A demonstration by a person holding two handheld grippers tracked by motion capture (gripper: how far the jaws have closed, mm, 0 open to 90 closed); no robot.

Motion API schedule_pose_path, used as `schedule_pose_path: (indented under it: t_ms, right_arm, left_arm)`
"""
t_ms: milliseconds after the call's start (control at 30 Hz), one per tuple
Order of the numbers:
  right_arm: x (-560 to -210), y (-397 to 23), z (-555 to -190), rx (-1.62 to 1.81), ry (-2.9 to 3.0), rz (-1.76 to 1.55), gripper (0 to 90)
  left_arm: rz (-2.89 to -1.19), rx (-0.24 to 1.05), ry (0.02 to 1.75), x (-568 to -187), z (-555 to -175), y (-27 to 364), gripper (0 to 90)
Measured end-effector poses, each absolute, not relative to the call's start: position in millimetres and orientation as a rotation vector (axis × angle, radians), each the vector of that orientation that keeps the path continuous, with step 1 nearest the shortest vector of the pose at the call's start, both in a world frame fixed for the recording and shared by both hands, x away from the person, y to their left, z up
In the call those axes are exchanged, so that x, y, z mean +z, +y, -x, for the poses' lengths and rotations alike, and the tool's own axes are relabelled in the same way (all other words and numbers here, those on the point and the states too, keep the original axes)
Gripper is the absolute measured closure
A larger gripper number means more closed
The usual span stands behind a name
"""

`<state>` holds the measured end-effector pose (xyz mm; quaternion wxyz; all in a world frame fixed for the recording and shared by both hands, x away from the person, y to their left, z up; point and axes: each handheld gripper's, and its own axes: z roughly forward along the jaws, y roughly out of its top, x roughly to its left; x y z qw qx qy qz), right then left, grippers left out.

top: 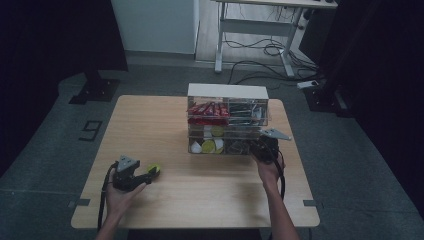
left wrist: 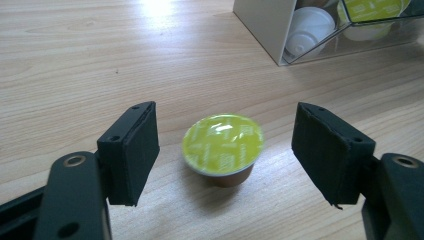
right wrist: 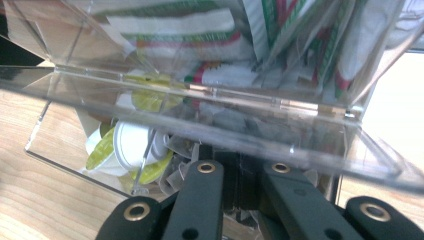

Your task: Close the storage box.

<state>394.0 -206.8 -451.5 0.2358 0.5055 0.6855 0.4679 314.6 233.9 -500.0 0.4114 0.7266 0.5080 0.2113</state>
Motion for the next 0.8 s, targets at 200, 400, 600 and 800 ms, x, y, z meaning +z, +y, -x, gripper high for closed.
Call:
schedule_pose_path:
  t_ms: [200,400,600,800]
  right_arm:
    - [-457,-208,-391,1.282,1.881,-1.391,88.7]
    - [-459,-209,-389,1.278,1.879,-1.397,88.7]
    - [-464,-211,-387,1.273,1.883,-1.404,88.7]
    - [-468,-212,-385,1.272,1.888,-1.412,88.7]
  left_arm:
    - [-1.825,0.527,1.276,-498,-313,234,28.0]
    - [-1.825,0.522,1.274,-496,-311,235,28.4]
    - [-1.83,0.514,1.274,-497,-311,235,28.6]
    - [-1.835,0.505,1.273,-499,-310,235,28.6]
